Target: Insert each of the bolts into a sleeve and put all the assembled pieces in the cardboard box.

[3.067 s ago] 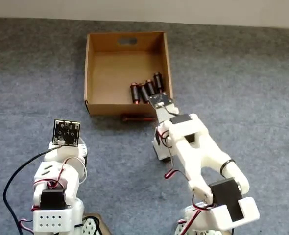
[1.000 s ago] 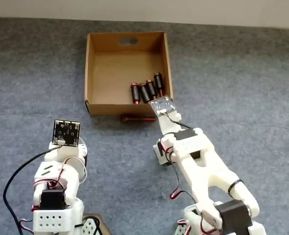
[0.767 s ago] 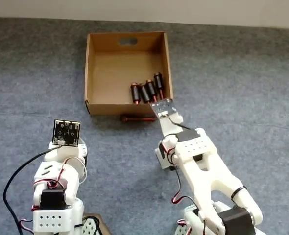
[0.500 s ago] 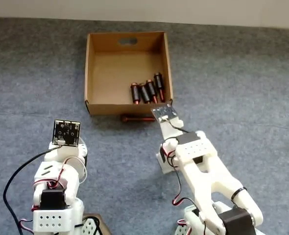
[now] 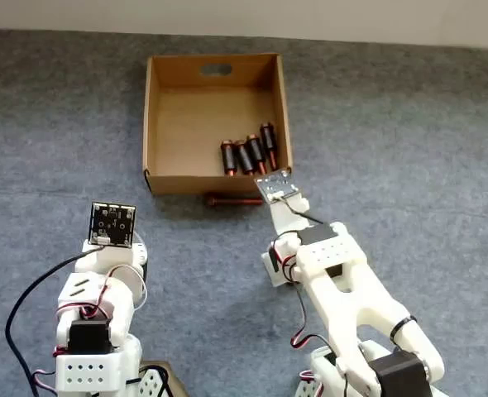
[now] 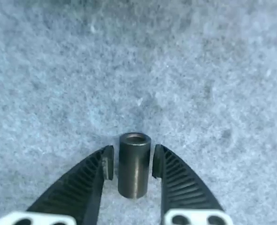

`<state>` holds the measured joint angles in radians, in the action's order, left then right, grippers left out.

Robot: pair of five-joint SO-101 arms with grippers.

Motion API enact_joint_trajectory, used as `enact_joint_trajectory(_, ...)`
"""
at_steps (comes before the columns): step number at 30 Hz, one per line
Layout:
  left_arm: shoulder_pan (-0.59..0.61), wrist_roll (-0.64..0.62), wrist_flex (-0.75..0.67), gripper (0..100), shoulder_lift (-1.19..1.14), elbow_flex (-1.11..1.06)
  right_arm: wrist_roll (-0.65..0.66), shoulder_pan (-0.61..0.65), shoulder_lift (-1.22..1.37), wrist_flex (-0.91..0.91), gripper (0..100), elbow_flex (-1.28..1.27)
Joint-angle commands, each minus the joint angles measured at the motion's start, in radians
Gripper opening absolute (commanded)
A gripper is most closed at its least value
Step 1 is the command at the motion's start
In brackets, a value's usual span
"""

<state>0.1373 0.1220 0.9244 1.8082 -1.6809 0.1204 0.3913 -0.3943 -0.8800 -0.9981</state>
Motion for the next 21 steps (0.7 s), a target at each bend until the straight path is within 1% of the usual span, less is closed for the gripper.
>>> enact_joint_trajectory(1,-0.018,0.006,0.003,1,-0.008,-0.016,0.011,0.005,-0.027,0.012,13.5,-0.002)
enact_joint_trajectory(14,-0.018,0.006,0.005,1,-0.008,-0.016,0.012,0.004,-0.016,0.013,13.5,-0.001)
enact_joint_trajectory(19,-0.018,0.006,0.015,1,-0.005,-0.016,0.009,0.004,0.114,0.016,13.5,0.01)
enact_joint_trajectory(21,-0.018,0.006,0.015,1,-0.005,-0.016,0.008,0.004,0.159,0.056,13.5,0.01)
